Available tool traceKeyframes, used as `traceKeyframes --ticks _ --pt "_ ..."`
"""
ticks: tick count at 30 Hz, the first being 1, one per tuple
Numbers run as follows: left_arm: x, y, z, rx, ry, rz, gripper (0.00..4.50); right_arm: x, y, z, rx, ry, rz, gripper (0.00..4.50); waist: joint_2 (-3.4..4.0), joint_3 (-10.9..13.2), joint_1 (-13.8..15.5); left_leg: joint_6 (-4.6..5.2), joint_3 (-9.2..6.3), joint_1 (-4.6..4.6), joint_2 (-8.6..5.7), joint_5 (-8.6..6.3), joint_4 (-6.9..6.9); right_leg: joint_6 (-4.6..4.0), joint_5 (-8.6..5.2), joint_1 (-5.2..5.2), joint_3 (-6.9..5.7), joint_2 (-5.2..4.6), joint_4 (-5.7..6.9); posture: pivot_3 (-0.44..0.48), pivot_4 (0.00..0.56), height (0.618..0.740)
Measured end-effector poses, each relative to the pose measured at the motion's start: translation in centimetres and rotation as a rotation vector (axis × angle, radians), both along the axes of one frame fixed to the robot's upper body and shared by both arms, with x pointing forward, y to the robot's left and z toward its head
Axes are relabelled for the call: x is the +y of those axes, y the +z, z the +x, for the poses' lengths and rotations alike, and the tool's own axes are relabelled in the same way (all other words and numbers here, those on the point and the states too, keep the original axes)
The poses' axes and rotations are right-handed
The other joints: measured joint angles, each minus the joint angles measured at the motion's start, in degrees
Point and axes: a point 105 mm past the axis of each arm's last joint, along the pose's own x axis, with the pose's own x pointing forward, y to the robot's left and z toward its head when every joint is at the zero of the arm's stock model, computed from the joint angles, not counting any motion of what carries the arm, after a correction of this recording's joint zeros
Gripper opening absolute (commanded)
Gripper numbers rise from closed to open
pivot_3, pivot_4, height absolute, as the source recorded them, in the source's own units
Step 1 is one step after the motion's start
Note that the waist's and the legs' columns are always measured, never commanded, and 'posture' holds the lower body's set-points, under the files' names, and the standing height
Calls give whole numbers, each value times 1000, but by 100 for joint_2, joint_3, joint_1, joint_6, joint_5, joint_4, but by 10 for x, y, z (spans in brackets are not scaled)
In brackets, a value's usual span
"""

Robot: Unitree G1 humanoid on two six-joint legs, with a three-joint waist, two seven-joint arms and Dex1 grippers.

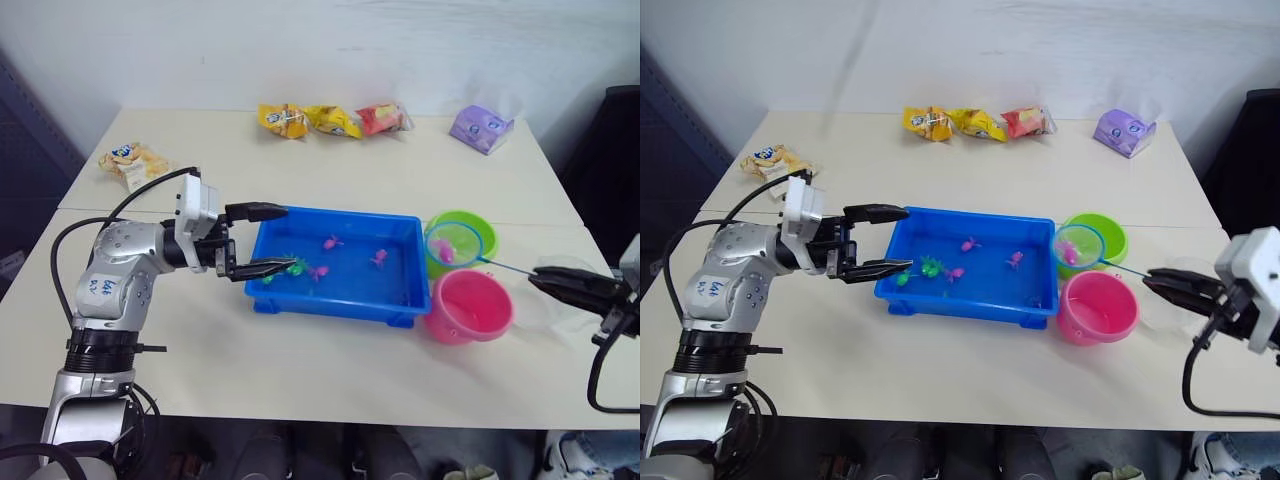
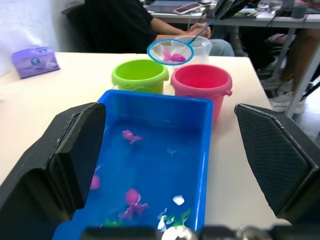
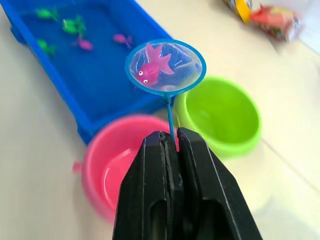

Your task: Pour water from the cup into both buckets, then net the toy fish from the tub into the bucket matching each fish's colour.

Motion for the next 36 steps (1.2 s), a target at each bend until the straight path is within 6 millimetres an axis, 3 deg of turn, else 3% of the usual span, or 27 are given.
traceKeyframes --ticks 6,11,17,27,36 --pt "-11 -8 -1 22 -43 -10 4441 -19 -30 -24 -31 -107 -98 0 0 0 14 -6 7 16 0 6 -21 0 0 2 12 4 1 0 150 740" --pt "-16 -11 -3 32 -57 -25 4441 -22 -44 -34 -132 -78 -248 0 -1 0 -6 -8 18 83 0 5 -44 -1 -1 52 25 8 -12 0 150 740" --pt "-21 -32 -10 109 -72 -28 4441 -31 -51 -37 -360 -47 -491 0 -1 0 0 -10 14 97 1 4 -48 -1 -1 70 23 8 -22 0 150 740" --pt "-32 -29 -11 102 -73 -62 4441 -21 -51 -38 -703 141 -964 0 0 0 -3 -16 15 103 1 6 -48 -1 -1 77 23 12 -24 0 150 740" --pt "-36 -33 -8 120 -40 -97 4441 -31 -61 -44 -816 110 -1088 0 0 -1 -3 -16 15 104 1 6 -47 -3 -2 80 24 12 -26 0 150 740"
